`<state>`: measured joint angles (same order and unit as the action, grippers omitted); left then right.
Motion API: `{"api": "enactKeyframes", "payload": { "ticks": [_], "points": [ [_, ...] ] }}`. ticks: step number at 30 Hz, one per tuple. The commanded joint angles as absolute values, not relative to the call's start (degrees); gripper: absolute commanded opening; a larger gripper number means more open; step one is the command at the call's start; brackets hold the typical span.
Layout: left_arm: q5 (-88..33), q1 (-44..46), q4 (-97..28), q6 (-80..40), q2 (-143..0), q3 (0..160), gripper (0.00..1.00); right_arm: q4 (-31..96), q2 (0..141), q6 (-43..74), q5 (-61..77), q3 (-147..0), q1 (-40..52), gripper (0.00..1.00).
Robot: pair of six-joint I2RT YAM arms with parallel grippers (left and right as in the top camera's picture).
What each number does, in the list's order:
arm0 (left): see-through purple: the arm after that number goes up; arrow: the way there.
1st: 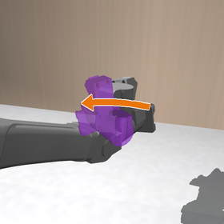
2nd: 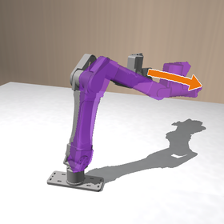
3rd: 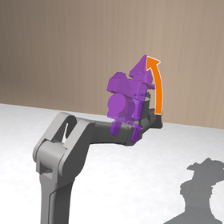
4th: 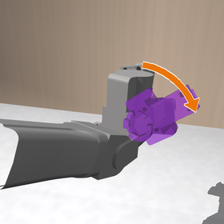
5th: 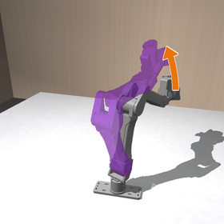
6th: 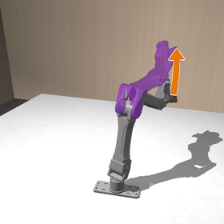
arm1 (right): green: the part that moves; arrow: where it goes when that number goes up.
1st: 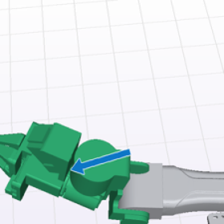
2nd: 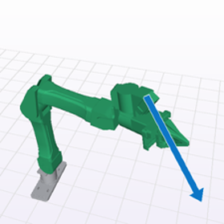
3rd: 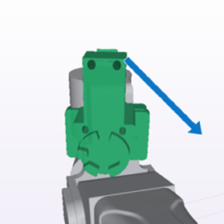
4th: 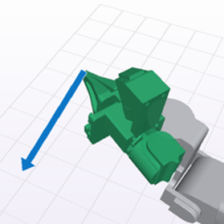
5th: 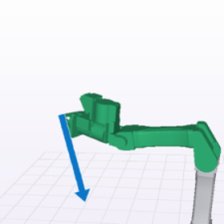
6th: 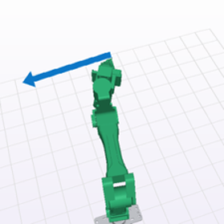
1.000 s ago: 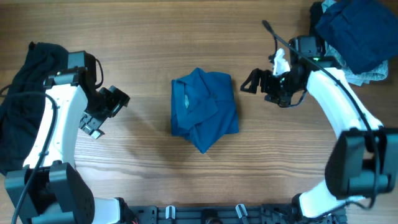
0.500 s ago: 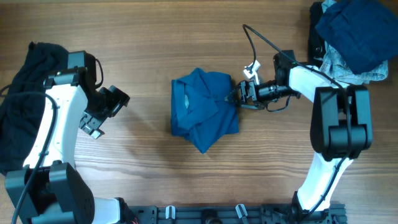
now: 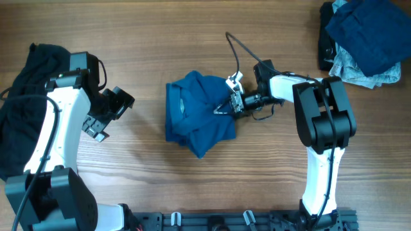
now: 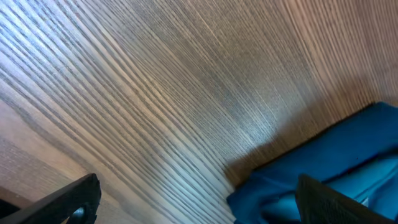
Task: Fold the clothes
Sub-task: 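Grasp the blue bundle and carry it to the top-right clothes pile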
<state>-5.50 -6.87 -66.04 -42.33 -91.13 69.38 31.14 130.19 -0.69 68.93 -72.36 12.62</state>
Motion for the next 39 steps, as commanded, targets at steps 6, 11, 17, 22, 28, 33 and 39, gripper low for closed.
{"api": "enactKeyframes", "payload": {
  "ticks": [6,11,17,22,28,33,39],
  "points": [
    [-5.98,-7.14,-66.02,-42.87,-90.96,69.65,1.0,27.44,132.51,5.08,61.89,-71.81,10.46,0.04],
    [-5.96,-7.14,-66.02,-42.87,-90.96,69.65,1.0,27.49,127.44,4.69,60.9,-76.79,5.87,0.04],
    [-5.96,-7.14,-66.28,-42.87,-90.96,69.65,1.0,26.74,124.42,6.17,59.57,-86.59,-1.08,0.04],
    [-5.96,-7.14,-66.02,-42.89,-90.96,69.65,1.0,12.69,124.42,14.5,65.98,-90.11,-4.89,0.04],
    [-5.96,-7.14,-66.02,-42.89,-90.96,69.65,1.0,0.03,124.4,26.15,72.14,-96.73,-13.1,0.04],
    [-5.98,-7.14,-66.04,-42.89,-90.96,69.65,1.0,-34.39,124.4,53.23,78.11,-97.73,-20.03,0.04],
    [-7.53,-7.14,-66.04,-42.89,-90.96,69.65,1.0,-39.4,124.51,57.14,78.28,-100.73,-33.15,0.04]
  ]
}}
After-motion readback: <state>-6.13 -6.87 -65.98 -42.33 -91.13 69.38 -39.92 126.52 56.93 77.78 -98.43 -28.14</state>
